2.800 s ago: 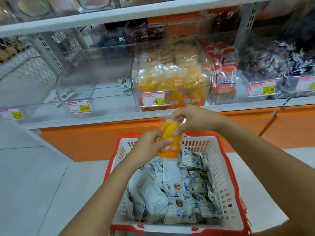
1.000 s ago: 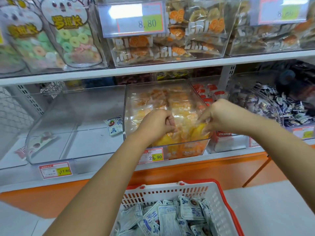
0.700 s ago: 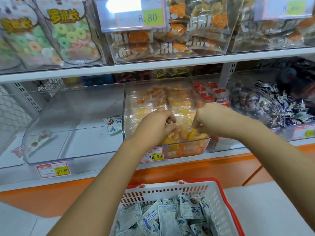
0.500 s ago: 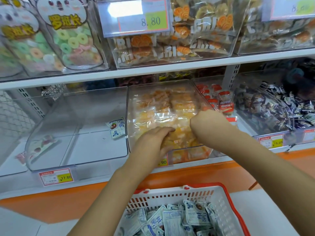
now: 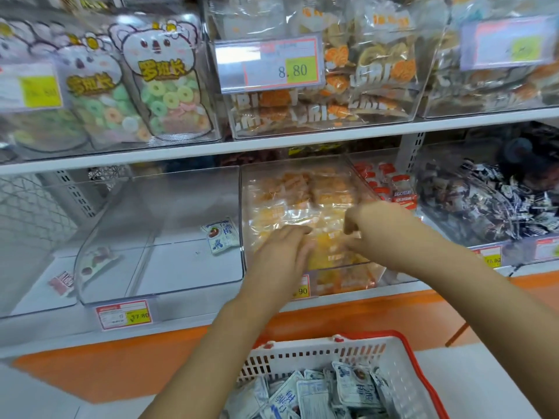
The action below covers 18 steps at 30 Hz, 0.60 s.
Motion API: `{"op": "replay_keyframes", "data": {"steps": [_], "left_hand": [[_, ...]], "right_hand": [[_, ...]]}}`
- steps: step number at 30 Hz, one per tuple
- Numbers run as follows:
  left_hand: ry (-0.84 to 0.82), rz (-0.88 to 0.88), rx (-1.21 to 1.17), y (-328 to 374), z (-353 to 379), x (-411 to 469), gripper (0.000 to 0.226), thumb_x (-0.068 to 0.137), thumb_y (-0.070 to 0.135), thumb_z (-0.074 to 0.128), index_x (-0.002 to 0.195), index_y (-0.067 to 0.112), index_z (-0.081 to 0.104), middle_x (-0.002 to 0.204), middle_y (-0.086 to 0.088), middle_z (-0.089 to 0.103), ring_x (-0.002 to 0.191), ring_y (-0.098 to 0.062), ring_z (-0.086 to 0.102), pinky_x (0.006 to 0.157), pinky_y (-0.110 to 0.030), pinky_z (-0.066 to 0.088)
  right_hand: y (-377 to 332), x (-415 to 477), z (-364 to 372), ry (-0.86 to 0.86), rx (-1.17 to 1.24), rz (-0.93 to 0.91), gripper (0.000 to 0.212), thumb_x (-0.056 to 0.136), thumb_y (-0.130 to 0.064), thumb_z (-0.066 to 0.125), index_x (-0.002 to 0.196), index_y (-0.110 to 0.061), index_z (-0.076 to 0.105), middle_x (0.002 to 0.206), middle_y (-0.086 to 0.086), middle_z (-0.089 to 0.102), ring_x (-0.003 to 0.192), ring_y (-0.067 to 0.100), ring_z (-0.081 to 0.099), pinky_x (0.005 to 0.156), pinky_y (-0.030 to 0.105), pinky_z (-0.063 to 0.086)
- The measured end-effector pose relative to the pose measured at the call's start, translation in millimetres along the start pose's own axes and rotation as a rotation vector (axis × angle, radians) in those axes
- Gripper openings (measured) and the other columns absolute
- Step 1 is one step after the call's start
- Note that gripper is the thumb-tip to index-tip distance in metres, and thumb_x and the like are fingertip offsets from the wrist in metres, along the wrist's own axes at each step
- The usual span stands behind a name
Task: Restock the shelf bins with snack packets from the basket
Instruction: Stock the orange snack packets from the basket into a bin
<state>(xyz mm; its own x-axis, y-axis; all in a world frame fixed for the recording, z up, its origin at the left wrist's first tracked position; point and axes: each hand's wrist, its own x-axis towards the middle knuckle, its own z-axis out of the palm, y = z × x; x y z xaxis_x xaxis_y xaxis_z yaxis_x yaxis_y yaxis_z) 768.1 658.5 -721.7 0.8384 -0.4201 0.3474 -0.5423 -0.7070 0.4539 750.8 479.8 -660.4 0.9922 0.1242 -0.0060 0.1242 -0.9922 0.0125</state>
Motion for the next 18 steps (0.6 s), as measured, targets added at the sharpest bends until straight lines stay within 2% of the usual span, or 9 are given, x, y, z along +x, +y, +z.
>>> {"op": "replay_keyframes", "data": {"steps": [2, 4, 7, 11, 13, 15, 17, 18], "left_hand": [[0.013, -0.016, 0.056, -15.6, -14.0, -6.4, 0.031, 0.099, 0.029, 0.046, 0.126, 0.019, 0.057, 0.123, 0.003, 0.059, 0.112, -0.015, 0.052, 0.092, -0.024, 0.038], [-0.041, -0.011, 0.113, -28.5, -26.2, -13.4, 0.028, 0.095, 0.03, 0.054, 0.12, 0.02, 0.061, 0.118, 0.005, 0.06, 0.108, -0.014, 0.055, 0.087, -0.021, 0.039], [-0.085, 0.009, 0.182, -34.4, -32.7, -22.4, 0.033, 0.089, 0.029, 0.064, 0.12, 0.023, 0.061, 0.119, 0.007, 0.06, 0.109, -0.011, 0.054, 0.088, -0.018, 0.038], [-0.053, -0.02, 0.169, -31.5, -32.4, -17.3, 0.033, 0.087, 0.03, 0.065, 0.119, 0.023, 0.061, 0.117, 0.008, 0.062, 0.107, -0.012, 0.056, 0.088, -0.025, 0.045], [-0.113, -0.027, 0.254, -28.7, -33.7, -9.9, 0.033, 0.087, 0.04, 0.063, 0.116, 0.025, 0.062, 0.114, 0.008, 0.064, 0.105, -0.012, 0.058, 0.086, -0.027, 0.048], [-0.232, -0.019, 0.4, -26.4, -34.9, 0.0, 0.037, 0.087, 0.049, 0.059, 0.116, 0.025, 0.062, 0.111, 0.007, 0.066, 0.103, -0.015, 0.06, 0.083, -0.028, 0.049], [-0.362, -0.003, 0.464, -22.0, -34.7, 10.3, 0.033, 0.089, 0.046, 0.059, 0.112, 0.022, 0.062, 0.104, 0.002, 0.067, 0.099, -0.02, 0.061, 0.079, -0.03, 0.05], [-0.411, 0.002, 0.433, -20.1, -33.0, 14.9, 0.024, 0.09, 0.039, 0.06, 0.105, 0.02, 0.062, 0.096, 0.0, 0.065, 0.094, -0.023, 0.061, 0.074, -0.029, 0.048]], "right_hand": [[-12.0, 0.9, 3.6, 0.076, 0.173, -0.149, 0.026, 0.087, -0.034, 0.066, 0.111, -0.026, 0.062, 0.116, -0.008, 0.059, 0.104, 0.013, 0.056, 0.089, 0.031, 0.047], [-20.3, 5.2, 15.1, 0.008, 0.235, -0.258, 0.027, 0.086, -0.024, 0.067, 0.113, -0.024, 0.065, 0.119, -0.01, 0.056, 0.109, 0.01, 0.052, 0.096, 0.029, 0.043], [-15.0, 15.1, 28.7, 0.042, 0.227, -0.277, 0.015, 0.081, -0.02, 0.072, 0.095, -0.016, 0.07, 0.106, -0.005, 0.056, 0.099, 0.015, 0.055, 0.087, 0.032, 0.045], [-10.3, 19.2, 29.1, 0.111, 0.16, -0.288, 0.017, 0.078, -0.023, 0.077, 0.085, -0.016, 0.063, 0.094, -0.006, 0.052, 0.091, 0.015, 0.054, 0.076, 0.033, 0.047], [-7.5, 19.0, 24.0, 0.062, 0.083, -0.292, 0.011, 0.085, -0.026, 0.07, 0.092, -0.018, 0.067, 0.094, -0.006, 0.056, 0.092, 0.014, 0.057, 0.073, 0.027, 0.045], [-4.8, 17.4, 20.6, 0.033, -0.018, -0.299, 0.016, 0.092, -0.03, 0.059, 0.102, -0.021, 0.067, 0.099, -0.007, 0.062, 0.094, 0.014, 0.059, 0.073, 0.026, 0.043], [-5.3, 12.9, 24.0, 0.008, 0.002, -0.299, 0.014, 0.094, -0.029, 0.055, 0.104, -0.022, 0.063, 0.096, -0.005, 0.066, 0.092, 0.015, 0.06, 0.075, 0.029, 0.046], [-7.7, 9.6, 28.3, -0.016, 0.045, -0.31, 0.013, 0.095, -0.026, 0.055, 0.103, -0.02, 0.062, 0.093, -0.004, 0.066, 0.09, 0.016, 0.06, 0.075, 0.03, 0.047]]}}
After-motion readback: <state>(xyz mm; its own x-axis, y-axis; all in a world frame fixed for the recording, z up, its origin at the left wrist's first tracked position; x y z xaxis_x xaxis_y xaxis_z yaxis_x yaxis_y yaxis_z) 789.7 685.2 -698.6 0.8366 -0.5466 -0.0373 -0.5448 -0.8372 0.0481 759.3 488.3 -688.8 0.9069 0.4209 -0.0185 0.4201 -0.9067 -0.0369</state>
